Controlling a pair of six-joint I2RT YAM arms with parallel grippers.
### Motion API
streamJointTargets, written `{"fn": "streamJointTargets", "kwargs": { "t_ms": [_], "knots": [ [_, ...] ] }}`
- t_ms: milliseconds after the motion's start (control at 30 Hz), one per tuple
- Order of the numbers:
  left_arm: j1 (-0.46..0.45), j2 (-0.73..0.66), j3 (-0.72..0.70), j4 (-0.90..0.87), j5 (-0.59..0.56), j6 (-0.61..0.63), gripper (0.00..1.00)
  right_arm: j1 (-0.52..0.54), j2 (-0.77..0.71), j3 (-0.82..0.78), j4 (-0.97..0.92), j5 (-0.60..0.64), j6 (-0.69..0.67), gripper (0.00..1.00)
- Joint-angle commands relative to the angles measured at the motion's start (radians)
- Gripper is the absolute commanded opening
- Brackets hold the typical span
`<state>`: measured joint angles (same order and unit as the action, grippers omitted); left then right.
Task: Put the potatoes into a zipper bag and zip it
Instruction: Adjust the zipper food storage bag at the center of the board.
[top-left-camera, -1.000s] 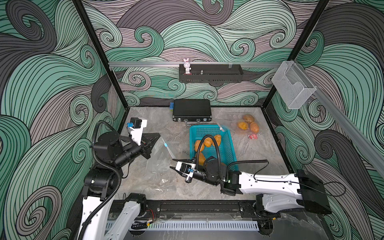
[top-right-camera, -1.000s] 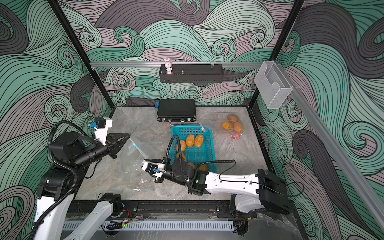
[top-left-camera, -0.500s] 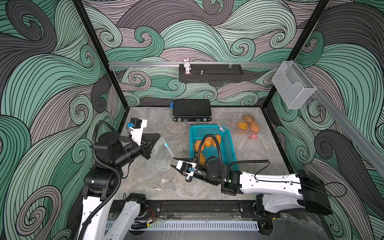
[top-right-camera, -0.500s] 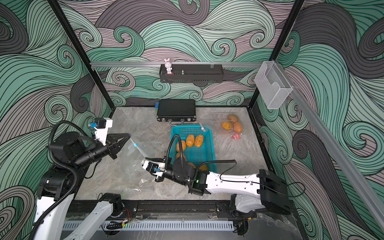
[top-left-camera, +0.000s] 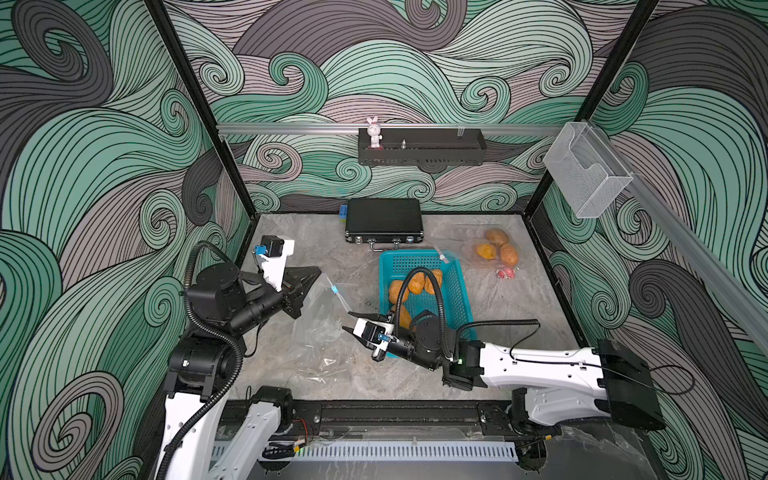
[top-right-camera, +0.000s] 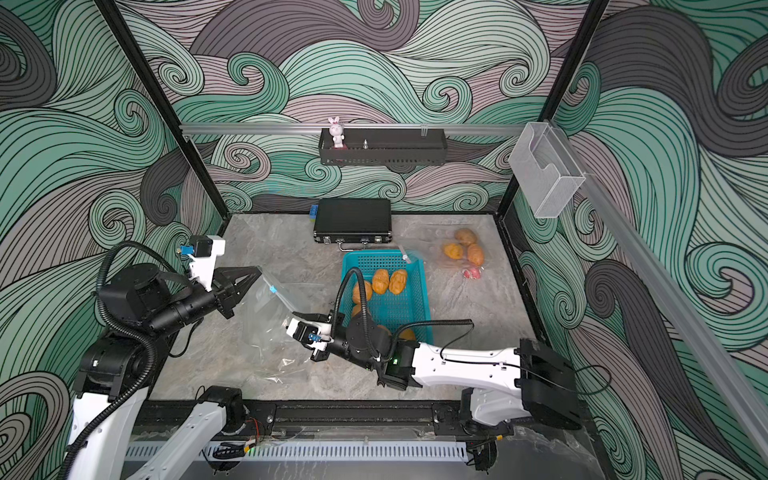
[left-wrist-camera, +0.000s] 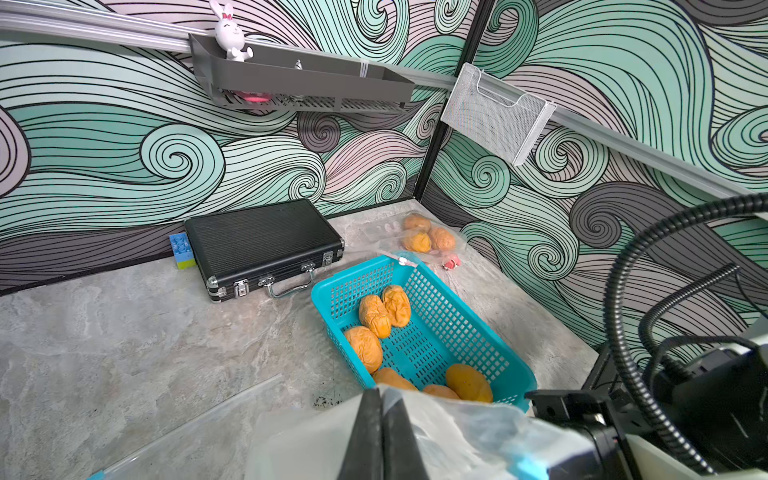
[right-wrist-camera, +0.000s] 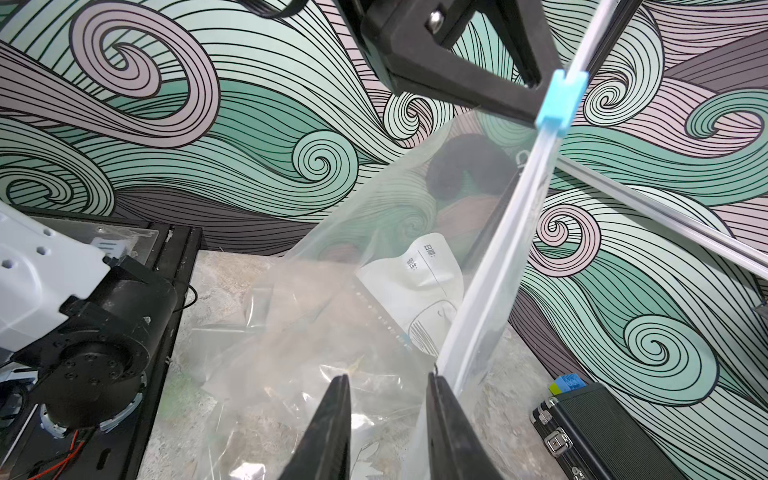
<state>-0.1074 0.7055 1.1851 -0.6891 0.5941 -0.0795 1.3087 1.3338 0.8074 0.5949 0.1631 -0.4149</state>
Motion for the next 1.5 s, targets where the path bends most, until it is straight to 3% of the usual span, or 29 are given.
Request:
{"fn": "streamJointTargets", "kwargs": {
  "t_ms": [0,1033,1200,1300,1400,1467],
  "knots": [
    [-0.003,0.005,0.031,-0.011,0.028,-0.003,0.00,-0.010,0.003,0.009,0.031,0.054,-0.014,0.30],
    [-0.003,-0.021,0.044,-0.033,0.203,0.021,0.00,-0.134,0.034,0.035,0.083,0.056,-0.078,0.32],
    [-0.003,-0.017,0.040,-0.025,0.210,0.007,0.00,-0.149,0.038,0.028,0.082,-0.018,-0.096,0.19],
    [-0.003,-0.016,0.034,-0.055,0.152,-0.005,0.00,-0.153,0.019,0.008,0.073,-0.092,-0.163,0.01],
    [-0.003,-0.010,0.003,-0.124,0.083,-0.032,0.49,-0.166,-0.007,-0.015,0.026,-0.164,-0.297,0.00],
    [-0.003,0.016,0.027,-0.248,-0.012,-0.036,0.63,-0.194,-0.028,-0.028,-0.050,-0.261,-0.420,0.00]
  ]
}}
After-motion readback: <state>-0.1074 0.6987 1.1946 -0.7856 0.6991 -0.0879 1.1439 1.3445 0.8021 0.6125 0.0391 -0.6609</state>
